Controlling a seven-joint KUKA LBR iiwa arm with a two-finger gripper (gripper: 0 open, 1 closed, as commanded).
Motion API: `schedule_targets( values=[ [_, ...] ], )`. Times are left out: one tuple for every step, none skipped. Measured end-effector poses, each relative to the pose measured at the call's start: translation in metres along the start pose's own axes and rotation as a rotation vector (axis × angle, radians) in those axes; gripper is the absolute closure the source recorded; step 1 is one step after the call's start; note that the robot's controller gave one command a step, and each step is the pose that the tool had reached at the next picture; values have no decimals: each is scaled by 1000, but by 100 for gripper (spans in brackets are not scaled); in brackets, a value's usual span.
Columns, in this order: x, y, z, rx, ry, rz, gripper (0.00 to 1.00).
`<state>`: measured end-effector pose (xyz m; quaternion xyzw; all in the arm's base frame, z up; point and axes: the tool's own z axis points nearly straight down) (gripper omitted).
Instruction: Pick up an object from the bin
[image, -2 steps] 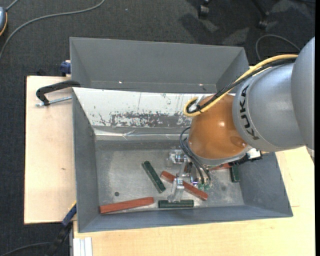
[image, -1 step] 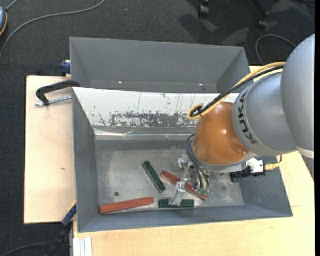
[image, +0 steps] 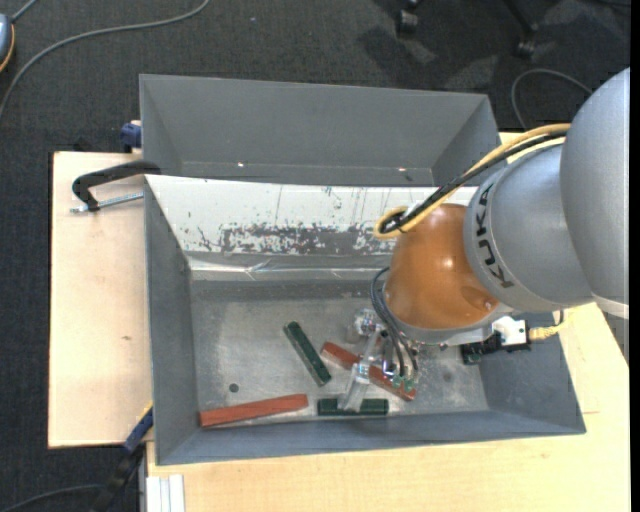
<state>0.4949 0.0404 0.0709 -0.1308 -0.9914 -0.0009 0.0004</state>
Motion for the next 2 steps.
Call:
schedule_targets(
  values=[
    [0, 0, 0, 0, 0, 0, 100],
    [-2, 2, -92, -4, -13, -2, 100]
  ],
)
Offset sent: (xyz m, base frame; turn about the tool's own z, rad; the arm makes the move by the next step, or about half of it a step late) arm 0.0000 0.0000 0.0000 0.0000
